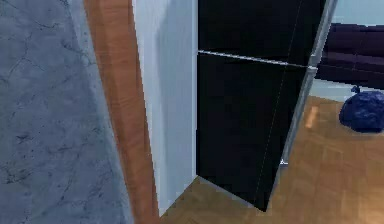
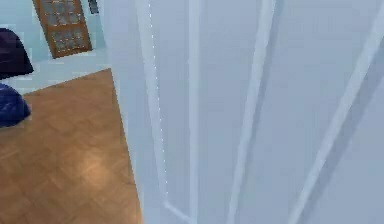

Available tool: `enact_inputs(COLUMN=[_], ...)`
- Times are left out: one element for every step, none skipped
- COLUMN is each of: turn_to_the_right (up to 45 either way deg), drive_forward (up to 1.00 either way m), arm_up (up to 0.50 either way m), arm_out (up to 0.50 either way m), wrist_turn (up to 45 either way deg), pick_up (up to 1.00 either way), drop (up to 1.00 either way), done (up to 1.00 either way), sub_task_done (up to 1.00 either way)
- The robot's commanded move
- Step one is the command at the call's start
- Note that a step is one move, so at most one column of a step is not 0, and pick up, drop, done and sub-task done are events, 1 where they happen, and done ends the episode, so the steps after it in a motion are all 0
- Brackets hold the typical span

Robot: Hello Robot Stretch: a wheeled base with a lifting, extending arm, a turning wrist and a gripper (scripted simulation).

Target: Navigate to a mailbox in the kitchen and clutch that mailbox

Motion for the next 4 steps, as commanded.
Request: enact_inputs(turn_to_the_right=[-45.0, 0.0, 45.0, 21.0], drive_forward=[0.0, 0.05, 0.0, 0.0], arm_up=[0.0, 0.0, 0.0, 0.0], arm_out=[0.0, 0.0, 0.0, 0.0], wrist_turn=[0.0, 0.0, 0.0, 0.0], pick_up=[0.0, 0.0, 0.0, 0.0], drop=[0.0, 0.0, 0.0, 0.0], done=[0.0, 0.0, 0.0, 0.0], sub_task_done=[0.0, 0.0, 0.0, 0.0])
